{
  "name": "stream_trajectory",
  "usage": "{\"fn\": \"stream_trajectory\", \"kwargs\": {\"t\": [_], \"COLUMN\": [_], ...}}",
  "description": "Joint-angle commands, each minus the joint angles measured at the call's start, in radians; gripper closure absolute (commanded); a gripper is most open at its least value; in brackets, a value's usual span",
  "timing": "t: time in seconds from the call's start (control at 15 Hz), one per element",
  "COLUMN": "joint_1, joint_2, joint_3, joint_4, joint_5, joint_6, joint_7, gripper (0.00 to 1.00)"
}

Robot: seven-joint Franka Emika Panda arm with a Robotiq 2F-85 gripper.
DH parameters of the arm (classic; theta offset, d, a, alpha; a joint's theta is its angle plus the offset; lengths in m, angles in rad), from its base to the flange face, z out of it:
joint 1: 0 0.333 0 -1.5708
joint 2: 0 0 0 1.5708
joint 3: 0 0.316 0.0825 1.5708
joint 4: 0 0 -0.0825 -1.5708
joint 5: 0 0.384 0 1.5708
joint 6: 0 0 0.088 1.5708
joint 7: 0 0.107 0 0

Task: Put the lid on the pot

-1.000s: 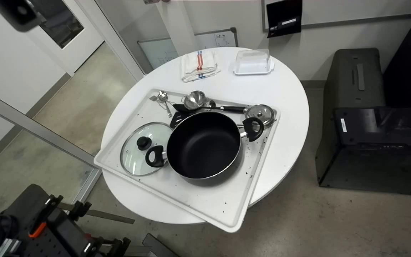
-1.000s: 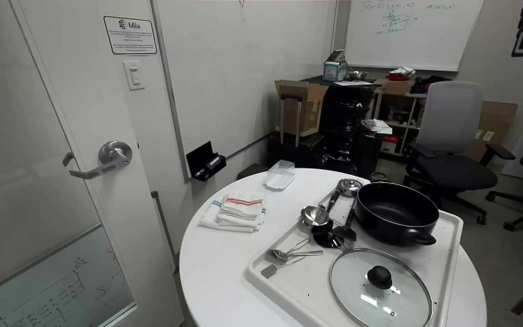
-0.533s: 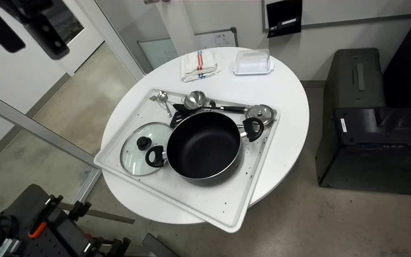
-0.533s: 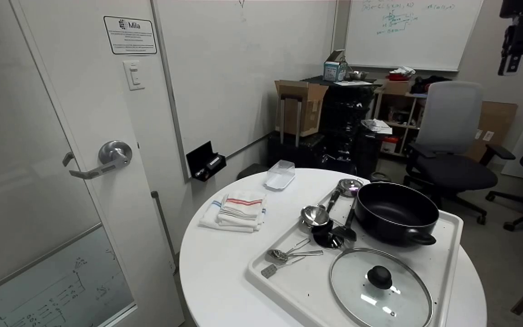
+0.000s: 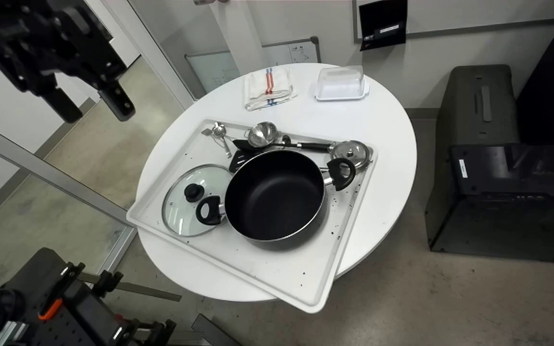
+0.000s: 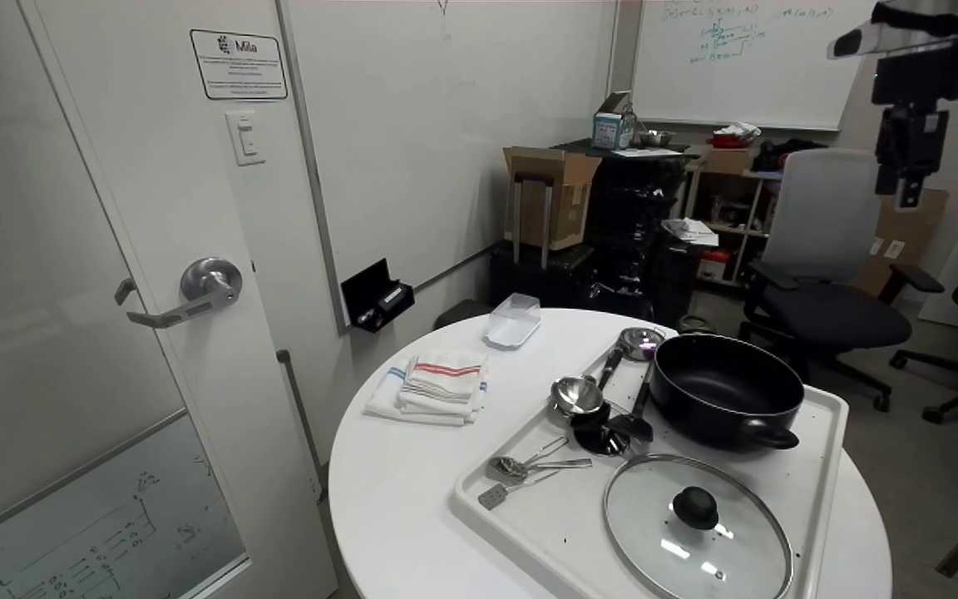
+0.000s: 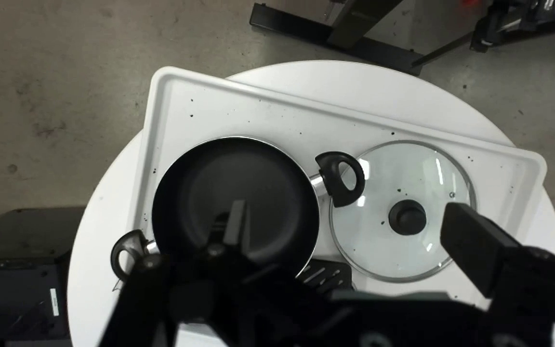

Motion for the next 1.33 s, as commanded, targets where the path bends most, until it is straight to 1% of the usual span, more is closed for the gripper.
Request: {"fn": "stream_trajectory", "kwargs": {"t": [0.0, 0.2, 0.67, 0.93, 1.27], "joint_1": [0.022, 0.041, 0.078, 0.1, 0.132], "joint_2": [0.071, 0.147, 0.325, 0.446, 0.58], "joint_3": [0.04, 0.075, 0.139, 0.155, 0.156], "joint_4": [-0.024, -0.025, -0.037, -0.029, -0.011], "joint_5": [-0.061, -0.107, -0.229, -0.308, -0.391], "joint_6": [0.09, 0.131, 0.285, 0.396, 0.484], "joint_7": [-0.005, -0.006, 0.012, 0.031, 0.025], "gripper": [0.0, 0.0, 0.0, 0.0, 0.0]}}
